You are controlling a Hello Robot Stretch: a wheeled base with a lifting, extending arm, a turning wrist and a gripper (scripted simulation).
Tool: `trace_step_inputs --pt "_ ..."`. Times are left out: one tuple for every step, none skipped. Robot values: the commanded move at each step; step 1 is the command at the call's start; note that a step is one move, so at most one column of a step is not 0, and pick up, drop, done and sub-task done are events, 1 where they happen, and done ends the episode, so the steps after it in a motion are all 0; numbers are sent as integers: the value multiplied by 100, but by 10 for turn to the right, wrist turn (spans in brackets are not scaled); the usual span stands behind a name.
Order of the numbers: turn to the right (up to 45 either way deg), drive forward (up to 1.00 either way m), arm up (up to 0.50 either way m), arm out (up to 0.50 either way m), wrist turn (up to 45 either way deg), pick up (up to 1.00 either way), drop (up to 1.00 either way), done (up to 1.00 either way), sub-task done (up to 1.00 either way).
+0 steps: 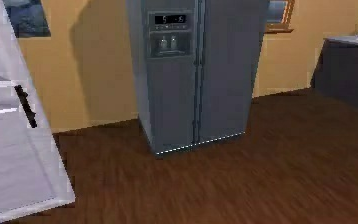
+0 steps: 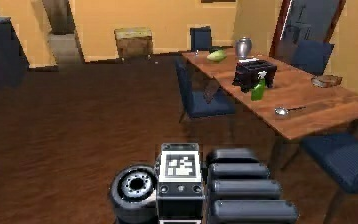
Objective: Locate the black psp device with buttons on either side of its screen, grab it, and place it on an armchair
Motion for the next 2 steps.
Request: trace_step_inputs --pt "-270 0 0 0 0 0 0 0 0" --pt "-30 0 0 0 0 0 0 0 0"
